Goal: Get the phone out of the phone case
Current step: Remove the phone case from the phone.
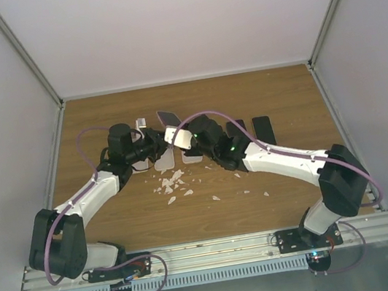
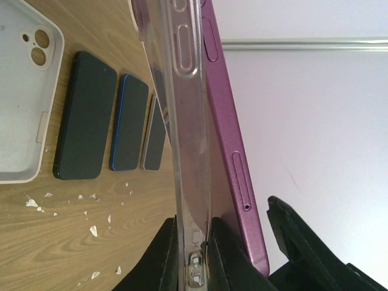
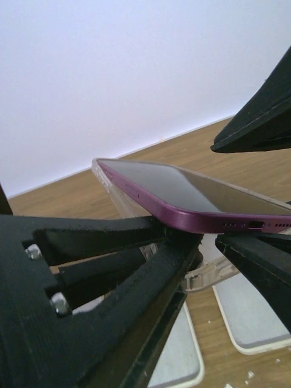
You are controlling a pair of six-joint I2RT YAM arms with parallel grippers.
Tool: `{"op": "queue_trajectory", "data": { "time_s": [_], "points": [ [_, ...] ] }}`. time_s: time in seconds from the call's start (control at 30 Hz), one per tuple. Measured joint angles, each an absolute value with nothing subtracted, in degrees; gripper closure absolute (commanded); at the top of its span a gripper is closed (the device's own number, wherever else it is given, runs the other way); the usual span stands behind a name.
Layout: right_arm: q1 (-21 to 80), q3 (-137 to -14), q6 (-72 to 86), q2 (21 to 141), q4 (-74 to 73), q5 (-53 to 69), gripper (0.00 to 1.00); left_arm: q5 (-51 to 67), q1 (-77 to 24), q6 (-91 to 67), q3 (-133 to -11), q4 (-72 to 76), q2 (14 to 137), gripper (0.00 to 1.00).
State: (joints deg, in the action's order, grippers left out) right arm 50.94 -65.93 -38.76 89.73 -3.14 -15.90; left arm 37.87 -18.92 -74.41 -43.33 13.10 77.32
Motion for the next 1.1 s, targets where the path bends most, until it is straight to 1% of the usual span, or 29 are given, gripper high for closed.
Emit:
{"op": "queue_trajectory", "data": {
  "time_s": [0.27,0.33,0.53,0.57,0.63,0.7,0.77,0.8,1.1],
  "points": [
    [51.0,-60.9,-40.8,90.1,8.1,-16.5,0.63,36.7,-18.9,-74.5,-42.6,14.5,77.3,1.0],
    [51.0,-60.4,-41.5,90.1,8.7,-15.9,0.65,36.9,-18.9,-74.4,-42.3,14.7,77.3,1.0],
    [51.0,-60.3,-42.8,90.2,9.0,-15.3,0.65,37.3,-18.9,-73.8,-42.2,14.7,77.3,1.0],
    [51.0,-60.3,-42.8,90.3,9.0,-15.3,0.67,37.2,-18.9,-73.6,-42.2,14.7,77.3,1.0],
    [50.9,-60.3,-42.8,90.5,9.2,-15.3,0.74,36.9,-18.9,-73.3,-42.2,14.6,77.3,1.0],
    [50.9,-60.3,-42.7,90.8,9.3,-15.0,0.87,36.6,-19.0,-72.9,-42.2,14.7,77.3,1.0],
    [50.9,-60.6,-42.2,91.0,8.4,-14.3,0.96,36.4,-19.0,-72.4,-42.2,14.9,77.3,1.0],
    [51.0,-61.0,-41.8,91.2,7.7,-14.1,0.99,36.2,-19.0,-72.2,-42.2,14.9,77.3,1.0],
    [50.9,-66.5,-36.8,90.2,-1.2,-13.3,1.0,35.8,-19.0,-72.4,-42.2,14.6,74.9,1.0]
  ]
}}
